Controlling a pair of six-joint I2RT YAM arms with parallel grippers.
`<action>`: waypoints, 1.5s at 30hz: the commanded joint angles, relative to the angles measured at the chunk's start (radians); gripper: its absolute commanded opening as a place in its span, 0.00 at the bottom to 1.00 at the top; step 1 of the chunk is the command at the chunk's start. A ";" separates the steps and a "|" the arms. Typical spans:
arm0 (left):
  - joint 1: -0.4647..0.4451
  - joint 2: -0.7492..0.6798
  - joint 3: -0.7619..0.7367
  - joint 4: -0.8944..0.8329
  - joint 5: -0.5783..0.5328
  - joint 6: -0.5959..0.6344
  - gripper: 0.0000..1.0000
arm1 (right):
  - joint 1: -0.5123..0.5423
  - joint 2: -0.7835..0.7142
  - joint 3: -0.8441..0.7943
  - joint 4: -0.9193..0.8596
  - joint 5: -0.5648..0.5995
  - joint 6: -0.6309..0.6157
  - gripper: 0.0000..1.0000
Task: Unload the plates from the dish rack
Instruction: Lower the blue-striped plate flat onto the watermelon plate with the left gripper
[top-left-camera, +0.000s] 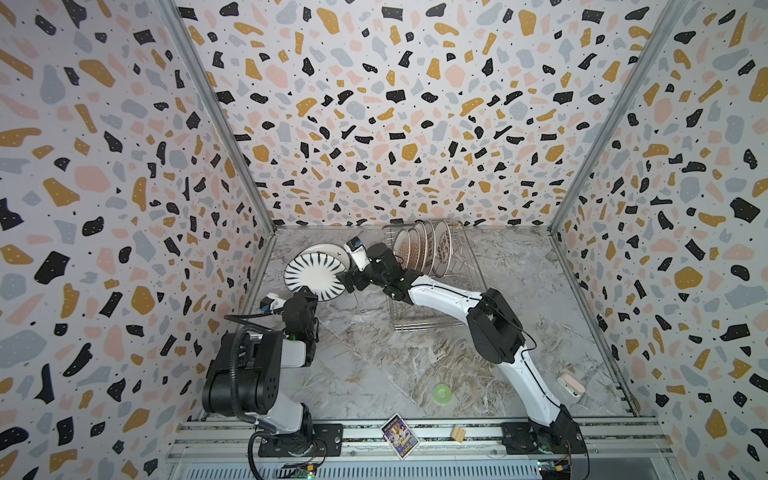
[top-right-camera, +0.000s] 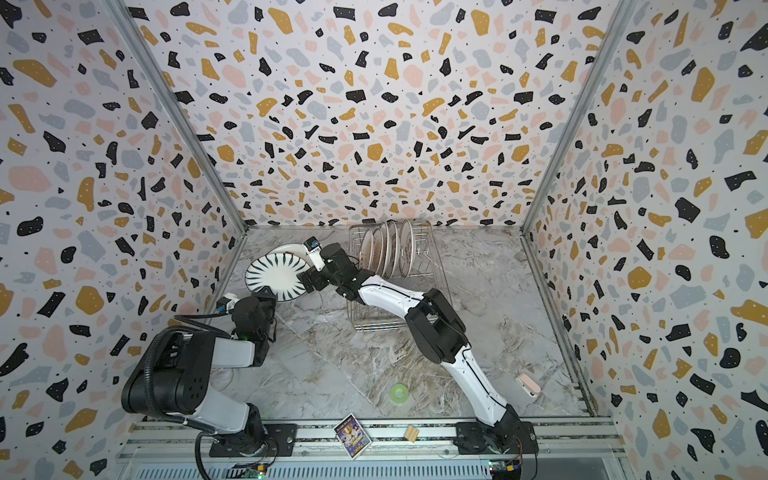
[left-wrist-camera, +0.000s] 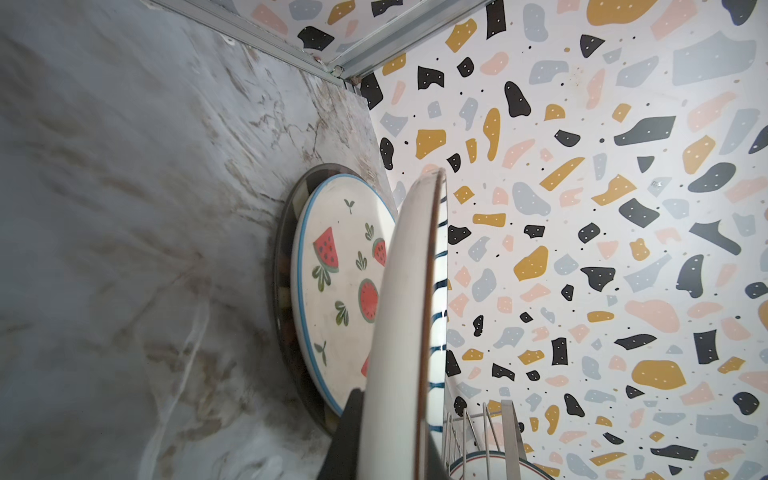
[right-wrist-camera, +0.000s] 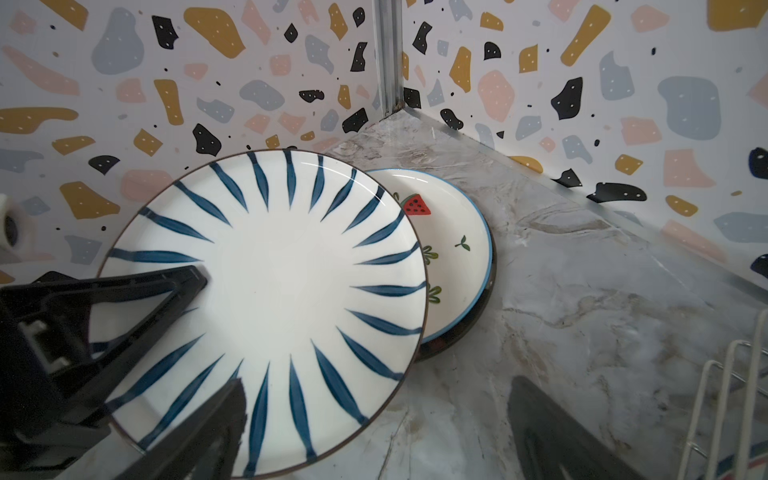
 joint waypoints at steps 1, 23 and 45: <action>0.004 0.011 0.067 0.188 -0.029 0.003 0.00 | 0.004 0.007 0.066 -0.022 0.018 0.005 0.99; 0.005 0.182 0.318 -0.127 -0.081 0.027 0.00 | -0.039 0.120 0.163 -0.015 -0.023 0.055 0.99; 0.005 0.194 0.355 -0.376 -0.128 0.055 0.28 | -0.030 0.031 0.059 -0.018 -0.014 0.037 1.00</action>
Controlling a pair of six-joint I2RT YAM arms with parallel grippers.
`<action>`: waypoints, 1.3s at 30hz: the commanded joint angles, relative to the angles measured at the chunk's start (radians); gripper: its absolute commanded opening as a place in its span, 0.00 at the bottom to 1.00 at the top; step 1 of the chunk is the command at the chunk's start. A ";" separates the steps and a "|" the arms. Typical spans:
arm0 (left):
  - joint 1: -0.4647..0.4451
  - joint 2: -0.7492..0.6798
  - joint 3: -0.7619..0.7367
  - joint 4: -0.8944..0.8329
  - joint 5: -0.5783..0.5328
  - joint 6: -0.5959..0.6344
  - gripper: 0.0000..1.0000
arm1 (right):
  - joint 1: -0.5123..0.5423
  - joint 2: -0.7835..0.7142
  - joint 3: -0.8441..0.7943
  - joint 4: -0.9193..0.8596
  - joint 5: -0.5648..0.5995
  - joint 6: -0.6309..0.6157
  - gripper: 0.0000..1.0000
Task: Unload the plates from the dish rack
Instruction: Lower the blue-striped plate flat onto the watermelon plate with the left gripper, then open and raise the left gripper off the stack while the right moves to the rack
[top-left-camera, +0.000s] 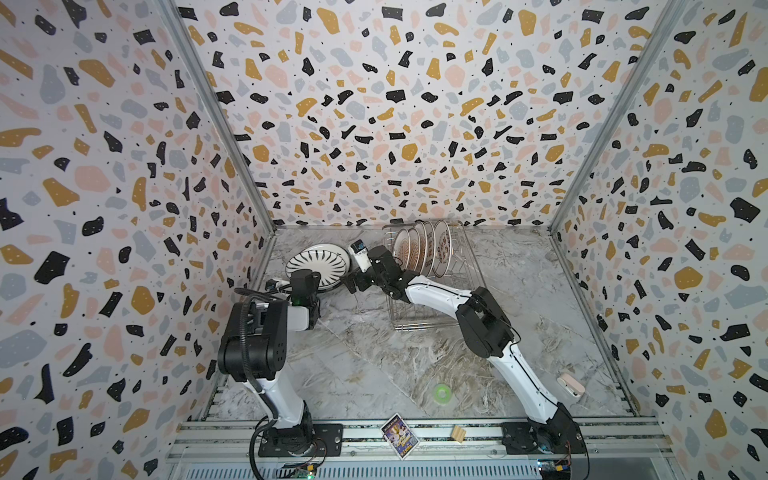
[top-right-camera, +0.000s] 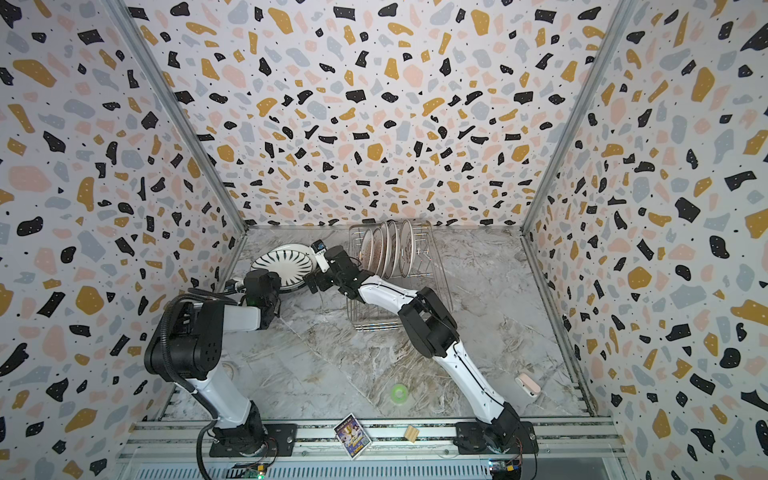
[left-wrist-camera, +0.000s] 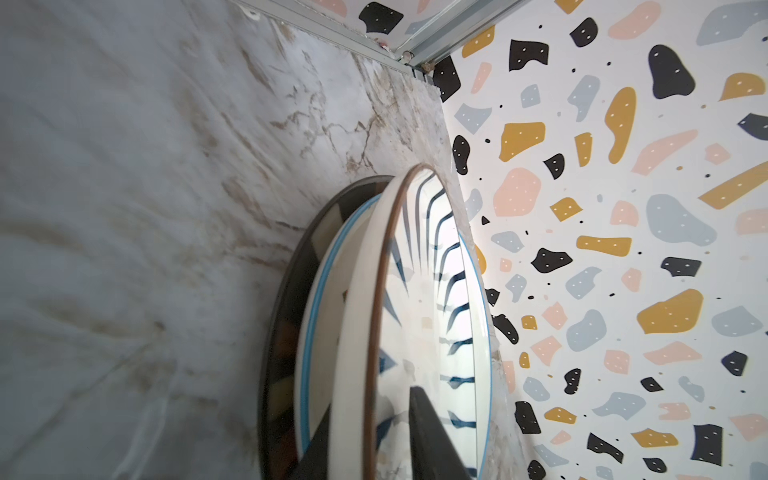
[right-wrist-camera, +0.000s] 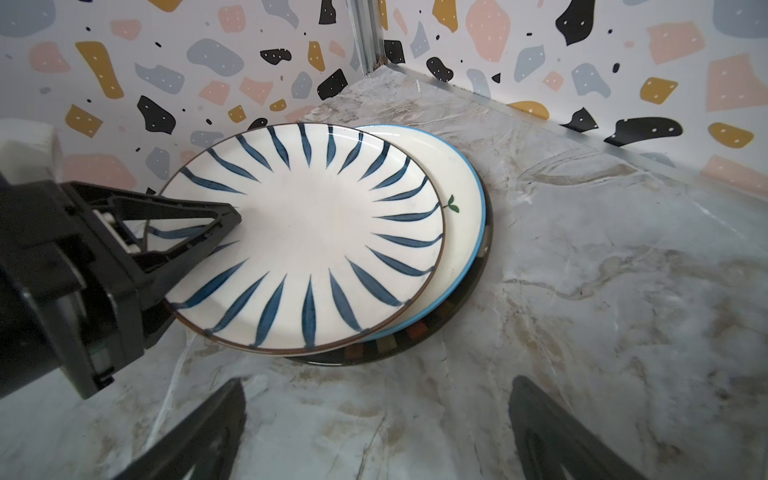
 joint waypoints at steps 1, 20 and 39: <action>0.003 -0.006 0.019 0.004 -0.052 0.035 0.30 | 0.005 -0.093 -0.020 -0.014 0.021 -0.020 1.00; -0.012 0.020 0.103 -0.101 -0.123 0.127 0.53 | 0.017 -0.124 -0.059 -0.013 0.047 -0.028 1.00; -0.021 -0.212 -0.030 -0.030 -0.100 0.179 0.84 | 0.048 -0.305 -0.252 0.107 0.101 -0.086 1.00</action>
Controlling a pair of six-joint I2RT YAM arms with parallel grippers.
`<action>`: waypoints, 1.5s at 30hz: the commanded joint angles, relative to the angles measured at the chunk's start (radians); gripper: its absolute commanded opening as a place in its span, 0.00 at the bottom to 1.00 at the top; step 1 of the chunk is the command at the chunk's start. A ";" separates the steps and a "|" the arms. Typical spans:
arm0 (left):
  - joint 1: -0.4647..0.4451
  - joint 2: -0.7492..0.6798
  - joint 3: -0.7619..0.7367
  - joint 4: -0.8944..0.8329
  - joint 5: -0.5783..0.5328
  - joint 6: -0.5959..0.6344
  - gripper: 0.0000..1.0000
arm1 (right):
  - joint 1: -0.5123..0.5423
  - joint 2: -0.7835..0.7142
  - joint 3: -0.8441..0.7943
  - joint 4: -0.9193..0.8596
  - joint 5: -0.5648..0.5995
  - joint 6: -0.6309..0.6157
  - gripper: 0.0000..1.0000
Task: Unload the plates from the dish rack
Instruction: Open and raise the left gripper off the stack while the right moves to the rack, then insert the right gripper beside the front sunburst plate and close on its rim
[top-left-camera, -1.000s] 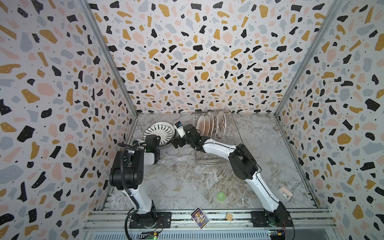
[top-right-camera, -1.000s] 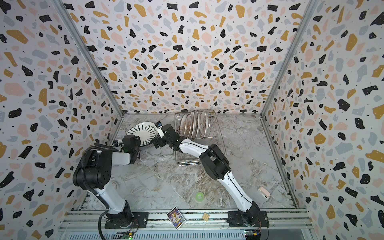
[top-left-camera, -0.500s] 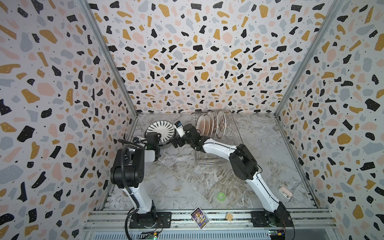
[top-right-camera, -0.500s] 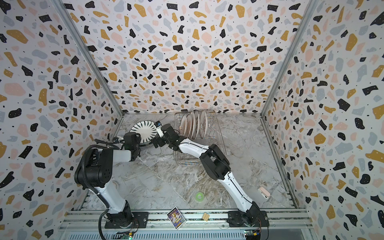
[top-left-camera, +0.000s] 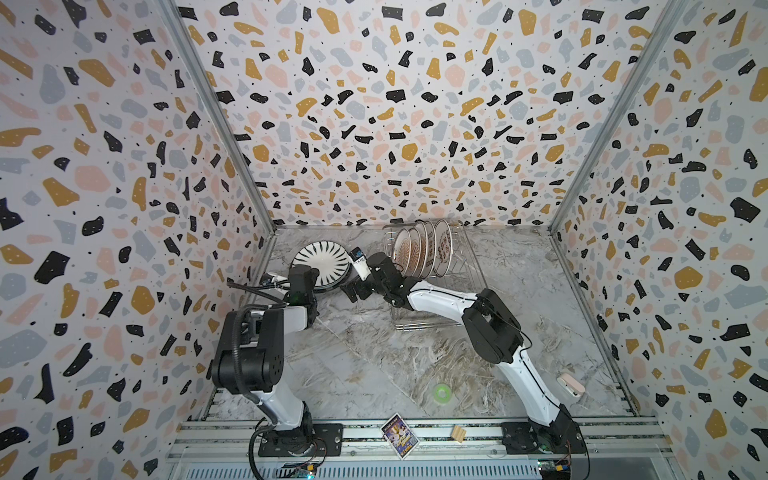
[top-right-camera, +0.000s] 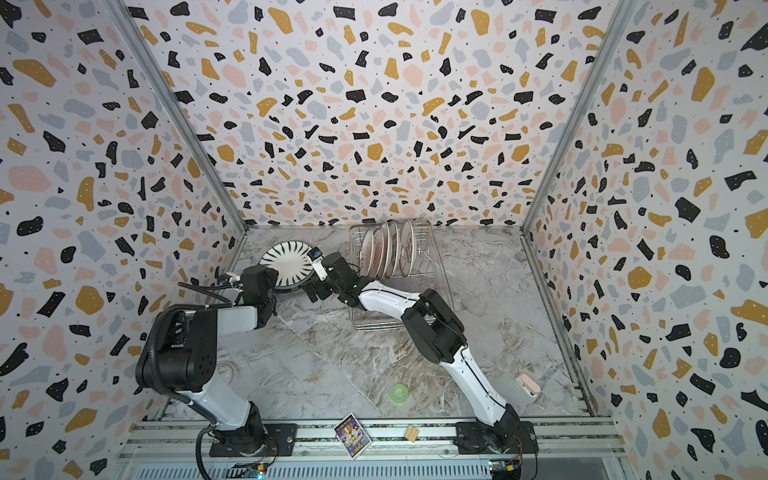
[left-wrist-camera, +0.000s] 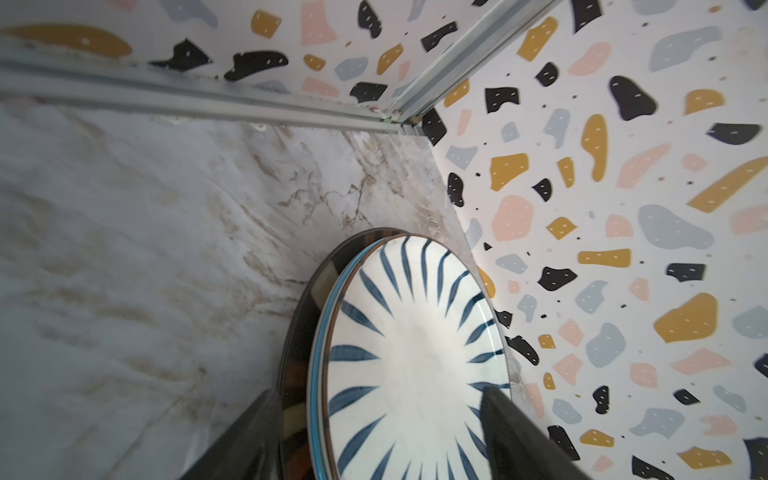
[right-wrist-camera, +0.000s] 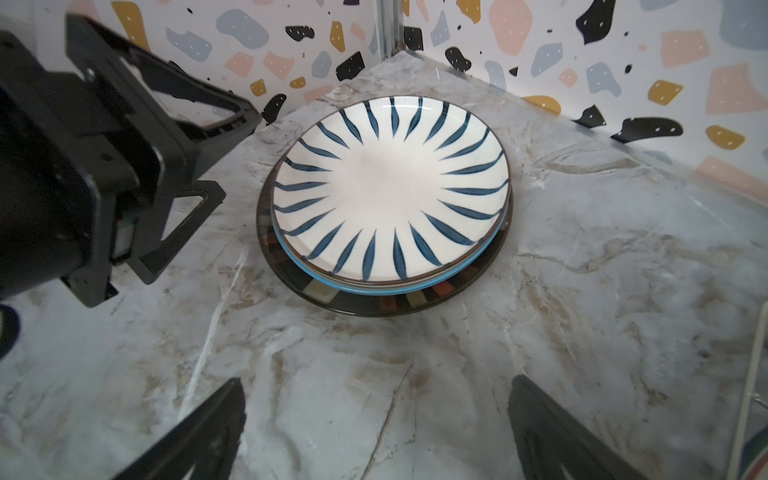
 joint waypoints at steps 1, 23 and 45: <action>-0.014 -0.103 -0.036 0.039 0.007 0.058 0.97 | 0.008 -0.169 -0.067 0.086 0.046 -0.034 1.00; -0.307 -0.606 -0.213 0.182 0.430 0.408 1.00 | -0.034 -0.845 -0.666 0.157 0.236 0.045 0.99; -0.654 -0.517 -0.279 0.419 0.405 0.376 1.00 | -0.264 -0.876 -0.674 0.036 0.138 0.100 0.61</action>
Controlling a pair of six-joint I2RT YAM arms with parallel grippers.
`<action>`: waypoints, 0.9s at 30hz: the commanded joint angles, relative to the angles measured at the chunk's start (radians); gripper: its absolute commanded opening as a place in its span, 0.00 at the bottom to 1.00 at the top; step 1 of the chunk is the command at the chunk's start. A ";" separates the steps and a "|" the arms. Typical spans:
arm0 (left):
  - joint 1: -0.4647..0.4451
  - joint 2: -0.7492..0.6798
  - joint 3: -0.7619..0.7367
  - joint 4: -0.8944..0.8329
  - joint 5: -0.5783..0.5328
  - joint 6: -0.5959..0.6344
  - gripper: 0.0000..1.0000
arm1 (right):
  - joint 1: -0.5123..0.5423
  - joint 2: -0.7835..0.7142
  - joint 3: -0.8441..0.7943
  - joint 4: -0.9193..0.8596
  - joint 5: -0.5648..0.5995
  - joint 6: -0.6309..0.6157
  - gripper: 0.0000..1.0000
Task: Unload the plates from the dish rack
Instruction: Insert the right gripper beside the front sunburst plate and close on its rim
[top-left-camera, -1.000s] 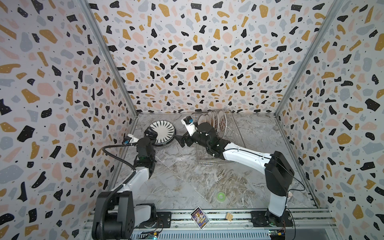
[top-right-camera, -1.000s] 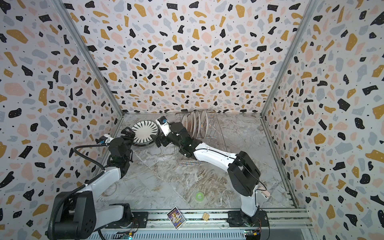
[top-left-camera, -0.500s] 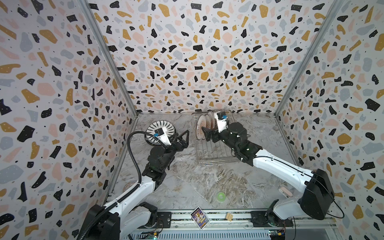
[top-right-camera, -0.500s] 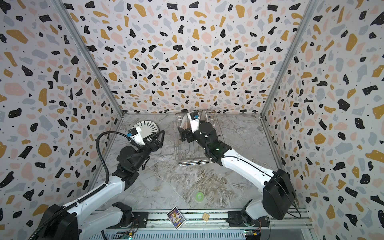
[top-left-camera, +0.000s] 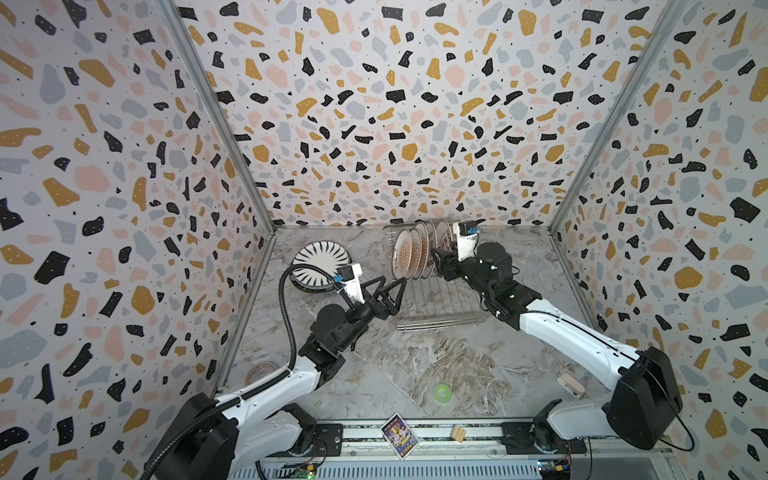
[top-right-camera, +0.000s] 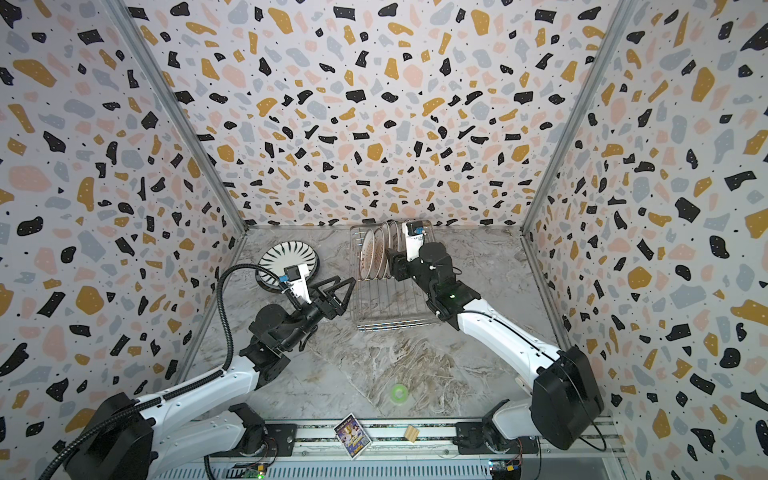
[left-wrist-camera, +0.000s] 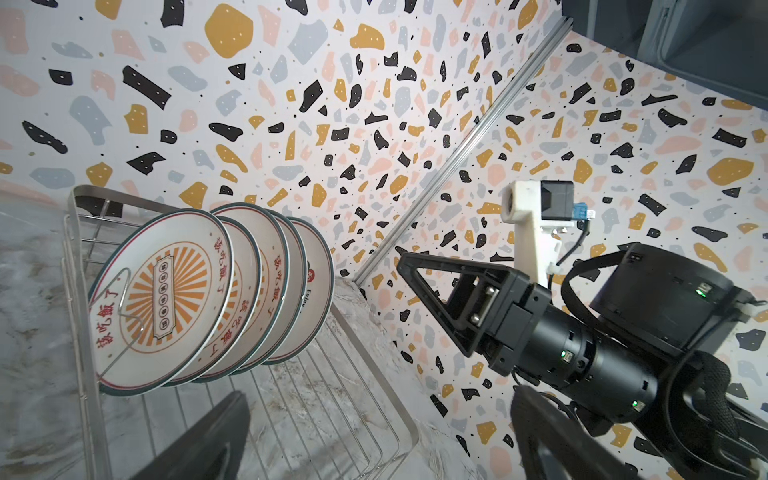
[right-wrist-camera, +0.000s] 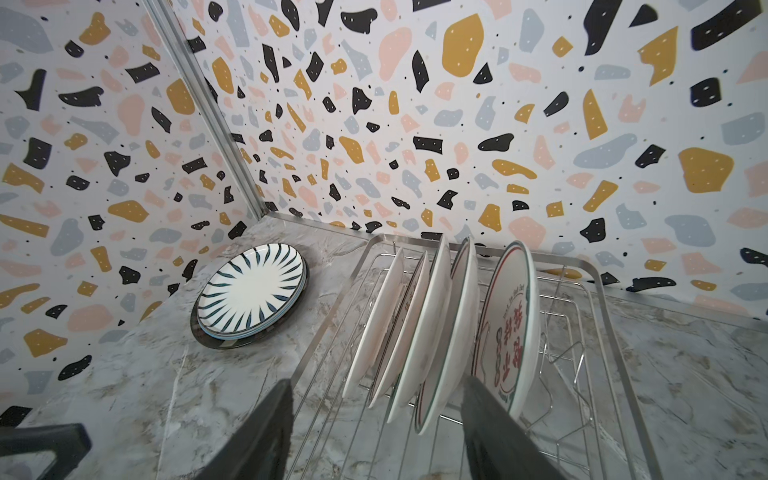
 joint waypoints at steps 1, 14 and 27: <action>-0.004 0.044 -0.022 0.124 -0.054 -0.002 1.00 | 0.000 0.060 0.091 -0.056 0.019 -0.020 0.59; -0.004 0.227 0.044 0.167 -0.034 0.050 1.00 | 0.008 0.357 0.408 -0.262 0.193 -0.048 0.34; -0.004 0.209 0.018 0.179 -0.016 0.061 1.00 | 0.006 0.480 0.521 -0.307 0.213 -0.049 0.27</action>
